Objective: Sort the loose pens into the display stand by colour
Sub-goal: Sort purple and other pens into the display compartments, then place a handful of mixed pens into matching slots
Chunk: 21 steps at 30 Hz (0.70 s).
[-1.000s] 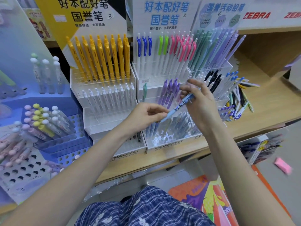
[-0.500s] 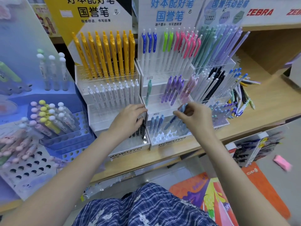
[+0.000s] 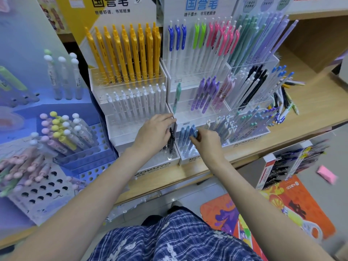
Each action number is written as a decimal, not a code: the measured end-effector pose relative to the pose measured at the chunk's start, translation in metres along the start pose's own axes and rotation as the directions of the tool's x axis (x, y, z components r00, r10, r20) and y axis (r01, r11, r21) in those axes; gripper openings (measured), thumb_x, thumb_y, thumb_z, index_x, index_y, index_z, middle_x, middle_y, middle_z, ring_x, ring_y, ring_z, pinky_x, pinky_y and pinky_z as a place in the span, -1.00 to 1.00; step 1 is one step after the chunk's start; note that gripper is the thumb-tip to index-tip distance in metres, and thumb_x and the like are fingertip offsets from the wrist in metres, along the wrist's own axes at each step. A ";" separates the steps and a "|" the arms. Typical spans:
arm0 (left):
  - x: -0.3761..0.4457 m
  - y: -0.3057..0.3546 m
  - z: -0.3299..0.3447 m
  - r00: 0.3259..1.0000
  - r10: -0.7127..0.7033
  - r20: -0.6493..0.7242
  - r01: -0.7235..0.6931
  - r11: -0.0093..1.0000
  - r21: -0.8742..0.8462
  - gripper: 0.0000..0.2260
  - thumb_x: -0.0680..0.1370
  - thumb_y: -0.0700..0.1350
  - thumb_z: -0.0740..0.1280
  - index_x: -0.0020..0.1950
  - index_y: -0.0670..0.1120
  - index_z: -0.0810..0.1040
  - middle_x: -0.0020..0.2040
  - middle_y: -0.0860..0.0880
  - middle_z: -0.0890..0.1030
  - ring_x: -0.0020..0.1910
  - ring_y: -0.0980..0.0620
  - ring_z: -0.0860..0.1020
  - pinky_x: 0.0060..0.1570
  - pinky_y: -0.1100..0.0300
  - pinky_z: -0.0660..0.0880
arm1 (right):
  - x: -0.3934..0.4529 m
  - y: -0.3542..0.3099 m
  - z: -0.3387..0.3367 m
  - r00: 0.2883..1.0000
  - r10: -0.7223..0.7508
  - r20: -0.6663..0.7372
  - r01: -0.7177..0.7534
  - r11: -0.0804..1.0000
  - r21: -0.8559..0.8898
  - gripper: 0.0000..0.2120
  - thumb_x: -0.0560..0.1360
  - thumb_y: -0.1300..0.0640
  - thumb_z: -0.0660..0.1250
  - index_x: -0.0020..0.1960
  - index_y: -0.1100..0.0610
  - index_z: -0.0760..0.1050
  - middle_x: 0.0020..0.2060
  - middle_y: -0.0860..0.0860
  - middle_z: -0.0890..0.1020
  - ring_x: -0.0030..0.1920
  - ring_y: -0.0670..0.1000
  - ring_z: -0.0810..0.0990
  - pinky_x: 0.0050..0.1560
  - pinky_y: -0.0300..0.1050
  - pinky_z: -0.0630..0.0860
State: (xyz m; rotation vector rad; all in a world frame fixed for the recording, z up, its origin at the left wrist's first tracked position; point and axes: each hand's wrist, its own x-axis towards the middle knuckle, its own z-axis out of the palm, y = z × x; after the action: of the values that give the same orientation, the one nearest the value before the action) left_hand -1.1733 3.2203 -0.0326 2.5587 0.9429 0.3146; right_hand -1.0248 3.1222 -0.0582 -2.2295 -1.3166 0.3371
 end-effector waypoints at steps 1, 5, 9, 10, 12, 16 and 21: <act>0.000 0.000 0.000 1.000 0.002 -0.004 -0.002 1.000 -0.004 -0.63 0.56 -0.26 0.17 0.36 -0.09 0.42 0.40 -0.01 0.39 0.37 -0.03 0.31 0.30 0.05 0.27 | -0.001 0.000 0.001 1.000 -0.002 0.000 0.002 1.000 -0.001 -0.74 0.50 0.20 0.36 -0.28 0.19 0.33 -0.47 -0.01 0.35 -0.37 0.06 0.40 -0.29 -0.13 0.29; 0.001 0.007 0.000 0.999 -0.021 -0.026 0.020 0.999 -0.031 -0.66 0.57 -0.23 0.19 0.34 -0.11 0.45 0.37 -0.02 0.42 0.35 -0.03 0.33 0.30 0.12 0.24 | 0.000 0.003 -0.005 0.993 0.005 0.121 -0.003 1.000 -0.019 -0.82 0.47 0.12 0.40 -0.14 0.19 0.44 -0.32 0.11 0.57 -0.30 0.12 0.57 -0.20 -0.04 0.50; 0.007 0.037 0.000 0.976 -0.084 -0.200 0.058 0.989 -0.136 -0.72 0.57 -0.25 0.18 0.25 -0.14 0.51 0.25 -0.06 0.53 0.25 -0.04 0.43 0.23 0.23 0.26 | 0.001 0.035 -0.049 0.998 0.000 0.056 0.000 1.000 0.004 -0.70 0.45 0.03 0.42 0.09 0.18 0.55 -0.18 0.03 0.64 -0.23 -0.04 0.53 -0.20 -0.21 0.42; 0.010 0.050 0.003 0.964 -0.076 -0.257 0.038 0.988 -0.152 -0.73 0.56 -0.27 0.19 0.23 -0.15 0.53 0.21 -0.06 0.55 0.23 -0.03 0.45 0.19 0.28 0.25 | 0.001 0.049 -0.067 1.000 0.005 -0.003 -0.005 0.999 0.041 -0.77 0.47 0.05 0.39 0.04 0.17 0.57 -0.19 0.02 0.64 -0.26 -0.06 0.53 -0.24 -0.23 0.40; 0.022 0.082 0.017 0.939 -0.046 -0.340 -0.017 0.983 -0.182 -0.75 0.54 -0.30 0.20 0.17 -0.16 0.56 0.13 -0.07 0.58 0.16 -0.03 0.49 0.13 0.36 0.24 | 0.006 0.087 -0.101 0.996 0.030 -0.084 -0.021 0.994 0.105 -0.86 0.50 0.12 0.34 -0.03 0.17 0.60 -0.19 0.05 0.67 -0.32 -0.05 0.55 -0.28 -0.20 0.46; 0.068 0.162 0.063 0.926 0.016 -0.378 -0.099 0.974 -0.203 -0.77 0.50 -0.28 0.19 0.06 -0.19 0.59 0.03 -0.09 0.61 0.04 -0.06 0.54 0.04 0.28 0.34 | 0.029 0.189 -0.157 0.989 0.114 -0.097 -0.096 0.980 0.177 -0.92 0.51 0.19 0.28 -0.09 0.13 0.56 -0.25 0.07 0.66 -0.34 0.14 0.62 -0.23 0.13 0.56; 0.139 0.259 0.127 0.966 0.027 -0.258 -0.088 0.969 -0.231 -0.72 0.49 -0.21 0.13 0.02 -0.22 0.60 -0.04 -0.16 0.60 -0.03 -0.13 0.55 -0.02 0.21 0.35 | 0.075 0.330 -0.192 0.938 0.326 0.119 -0.341 0.929 0.144 -0.74 0.49 0.21 0.32 0.14 0.28 0.50 0.09 0.19 0.59 -0.01 0.21 0.60 -0.03 0.03 0.52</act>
State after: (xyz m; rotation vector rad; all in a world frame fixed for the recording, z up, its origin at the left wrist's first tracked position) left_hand -0.8785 3.0965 -0.0233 2.3610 0.8569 0.7414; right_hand -0.6561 2.9995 -0.0779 -2.3155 -0.9095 0.6561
